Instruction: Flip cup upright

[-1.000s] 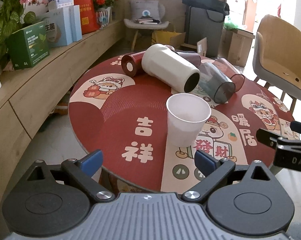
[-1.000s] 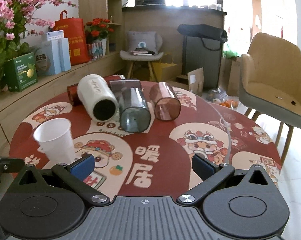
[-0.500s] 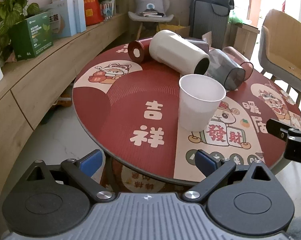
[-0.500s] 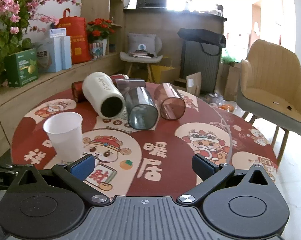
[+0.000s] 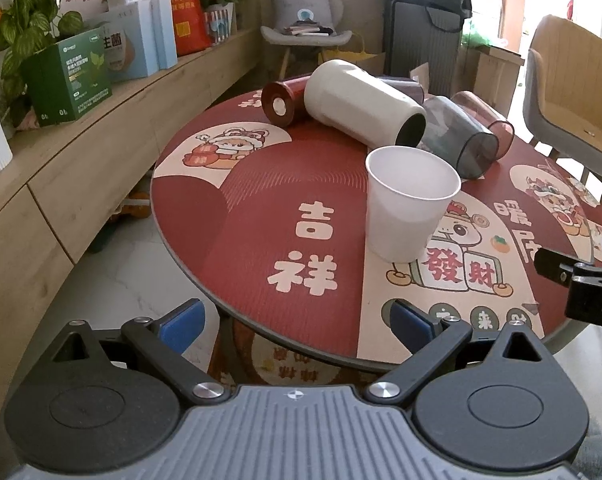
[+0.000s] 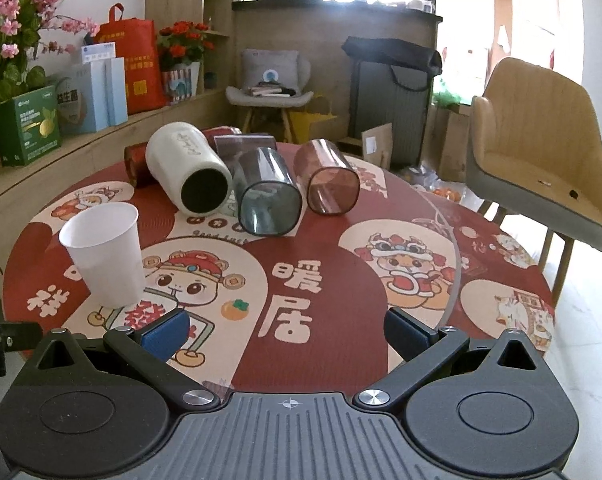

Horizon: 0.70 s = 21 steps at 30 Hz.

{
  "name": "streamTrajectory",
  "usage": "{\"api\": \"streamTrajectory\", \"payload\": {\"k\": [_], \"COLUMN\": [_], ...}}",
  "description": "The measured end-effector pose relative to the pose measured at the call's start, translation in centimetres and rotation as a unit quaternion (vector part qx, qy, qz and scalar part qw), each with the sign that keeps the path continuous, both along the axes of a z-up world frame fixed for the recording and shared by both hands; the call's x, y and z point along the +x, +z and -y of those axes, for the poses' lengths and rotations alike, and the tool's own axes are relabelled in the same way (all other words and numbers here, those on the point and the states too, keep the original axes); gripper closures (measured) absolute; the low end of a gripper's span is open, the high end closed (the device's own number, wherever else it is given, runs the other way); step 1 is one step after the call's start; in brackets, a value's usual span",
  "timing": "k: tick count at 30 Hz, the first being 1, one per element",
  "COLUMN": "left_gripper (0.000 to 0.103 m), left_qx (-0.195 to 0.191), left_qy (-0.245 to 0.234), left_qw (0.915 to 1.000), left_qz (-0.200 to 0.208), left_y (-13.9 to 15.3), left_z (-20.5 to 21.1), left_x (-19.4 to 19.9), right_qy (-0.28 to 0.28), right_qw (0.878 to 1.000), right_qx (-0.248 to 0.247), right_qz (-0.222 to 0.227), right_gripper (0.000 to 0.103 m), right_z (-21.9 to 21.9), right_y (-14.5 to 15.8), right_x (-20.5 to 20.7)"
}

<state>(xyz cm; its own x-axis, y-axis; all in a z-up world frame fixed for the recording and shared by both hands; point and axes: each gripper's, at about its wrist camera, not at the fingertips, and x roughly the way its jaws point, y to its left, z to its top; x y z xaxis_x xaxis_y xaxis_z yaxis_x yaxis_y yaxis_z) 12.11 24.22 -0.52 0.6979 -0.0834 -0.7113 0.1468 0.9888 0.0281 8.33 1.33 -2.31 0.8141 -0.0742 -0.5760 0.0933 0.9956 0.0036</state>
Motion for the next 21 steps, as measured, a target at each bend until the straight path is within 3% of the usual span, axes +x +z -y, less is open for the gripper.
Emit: {"api": "streamTrajectory", "payload": {"k": [21], "left_gripper": [0.003], "left_qx": [0.001], "left_qy": [0.009], "left_qw": [1.0000], "left_qz": [0.004], "left_y": [-0.04], "left_z": [-0.11], "left_x": [0.06], "right_qy": [0.001], "right_qw": [1.000], "right_qx": [-0.003], "right_qz": [-0.004], "right_gripper": [0.000], "right_z": [-0.09], "right_y": [-0.32], "right_x": [0.21]}}
